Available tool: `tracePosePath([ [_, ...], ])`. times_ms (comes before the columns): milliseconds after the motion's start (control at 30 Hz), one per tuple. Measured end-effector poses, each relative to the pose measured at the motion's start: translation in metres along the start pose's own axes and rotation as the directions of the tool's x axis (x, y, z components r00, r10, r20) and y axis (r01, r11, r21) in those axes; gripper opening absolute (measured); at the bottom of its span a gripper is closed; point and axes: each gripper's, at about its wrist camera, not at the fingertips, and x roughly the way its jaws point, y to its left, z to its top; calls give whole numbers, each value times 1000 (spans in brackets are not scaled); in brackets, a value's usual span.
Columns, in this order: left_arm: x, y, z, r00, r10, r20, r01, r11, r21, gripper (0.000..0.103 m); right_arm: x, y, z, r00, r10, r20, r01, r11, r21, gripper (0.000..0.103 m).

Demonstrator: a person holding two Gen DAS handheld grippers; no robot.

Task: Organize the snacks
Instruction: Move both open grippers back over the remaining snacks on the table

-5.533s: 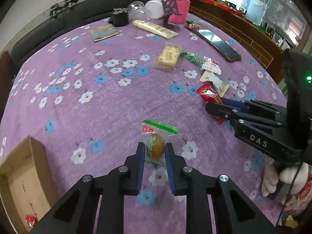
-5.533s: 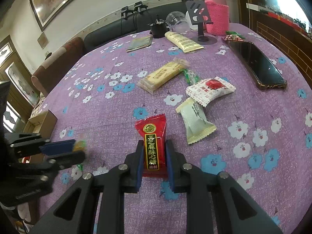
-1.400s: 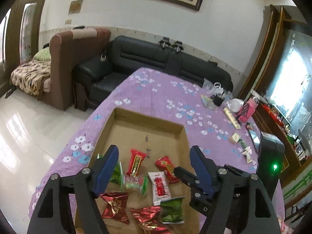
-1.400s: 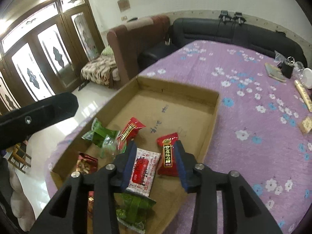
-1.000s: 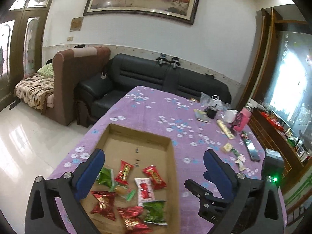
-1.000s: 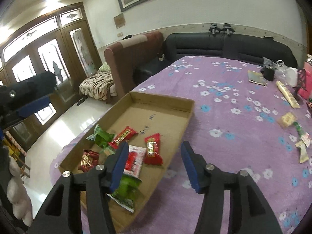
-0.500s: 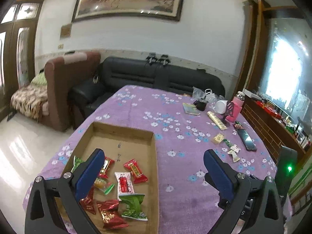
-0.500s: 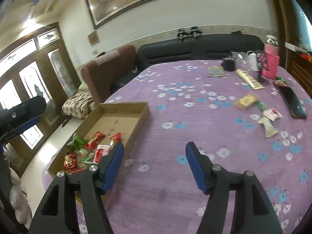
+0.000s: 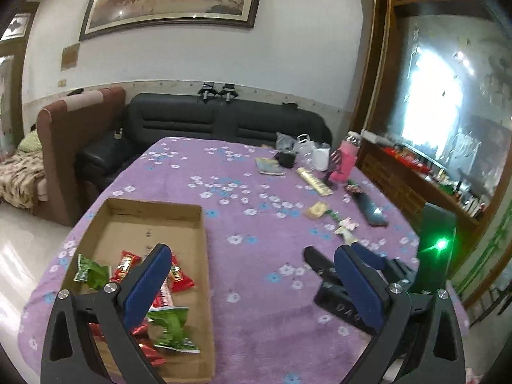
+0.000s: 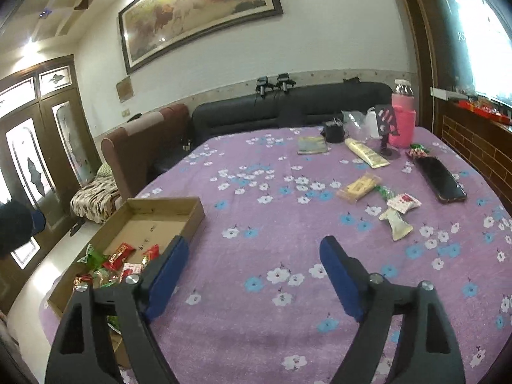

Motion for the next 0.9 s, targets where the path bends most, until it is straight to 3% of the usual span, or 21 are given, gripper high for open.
tracePosePath([
  [267, 11, 5, -6, 996, 77, -48, -78, 997, -12, 102, 9, -13, -4, 996, -40, -75, 41, 999, 7, 84],
  [633, 21, 6, -18, 965, 252, -74, -248, 967, 60, 102, 9, 3, -13, 992, -44, -116, 37, 997, -66, 84],
  [900, 27, 13, -20, 957, 275, -99, -270, 961, 55, 102, 14, 13, -17, 990, -41, -138, 26, 994, -106, 84],
])
